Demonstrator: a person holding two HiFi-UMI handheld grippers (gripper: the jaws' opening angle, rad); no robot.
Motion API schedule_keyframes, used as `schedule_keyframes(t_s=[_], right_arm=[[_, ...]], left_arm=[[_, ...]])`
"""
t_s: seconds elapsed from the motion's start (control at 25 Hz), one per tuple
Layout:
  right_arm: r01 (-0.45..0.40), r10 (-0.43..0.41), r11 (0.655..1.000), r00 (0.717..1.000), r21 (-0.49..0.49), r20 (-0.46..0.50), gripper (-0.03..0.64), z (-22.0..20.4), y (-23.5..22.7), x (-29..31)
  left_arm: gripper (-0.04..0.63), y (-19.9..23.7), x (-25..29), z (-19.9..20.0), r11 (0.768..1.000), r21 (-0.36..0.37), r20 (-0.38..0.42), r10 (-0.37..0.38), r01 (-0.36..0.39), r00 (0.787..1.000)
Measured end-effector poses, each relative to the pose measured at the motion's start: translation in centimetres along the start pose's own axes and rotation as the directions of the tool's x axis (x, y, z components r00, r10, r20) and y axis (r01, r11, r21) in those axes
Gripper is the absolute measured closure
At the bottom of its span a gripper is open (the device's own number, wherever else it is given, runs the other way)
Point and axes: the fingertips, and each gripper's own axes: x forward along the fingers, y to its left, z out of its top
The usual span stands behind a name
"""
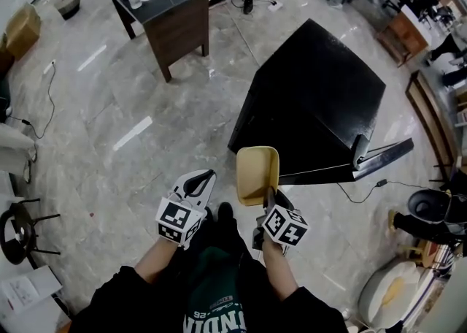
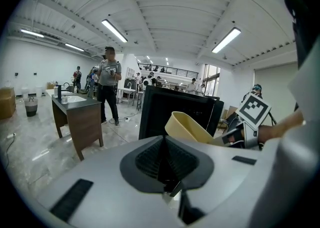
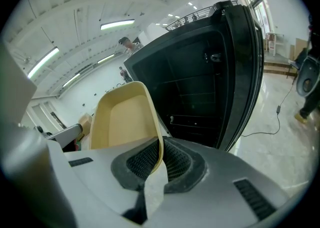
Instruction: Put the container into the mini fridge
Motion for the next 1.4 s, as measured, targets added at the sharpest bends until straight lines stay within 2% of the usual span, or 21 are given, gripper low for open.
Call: schedule_keyframes(t_s=[0.6,0.8,1.04,1.4], right_arm=[[0.053,-0.052,0.996,0.999,0.066,-0.005,0.575,-0.9,-2.0,0.8],[0.083,-0.083,0.991,0.997,0.102,0.002,0.575,-0.6,-3.6,1.5],[0.142,-0.143,0.986,0.990,0.092,0.000,0.575,0.4,-5.0,3.8],[0.203,-0.203,0.948,0.979,0.244,-0.026,0.575,2.5,-7.6,7.9]], left_arm=[[0.572,-0.1,0.3,-0.7,0.999,0.008,-0.027,-0.039,0.039,0.999],[0.572,-0.3,0.7,-0.9,0.999,0.020,-0.042,-0.048,0.049,0.998],[0.572,-0.2,1.3,-0.7,0.998,0.034,-0.045,-0.055,0.057,0.997],[0.572,-0.9,1.3,-1.0,0.992,0.113,-0.071,-0.044,0.051,0.997]])
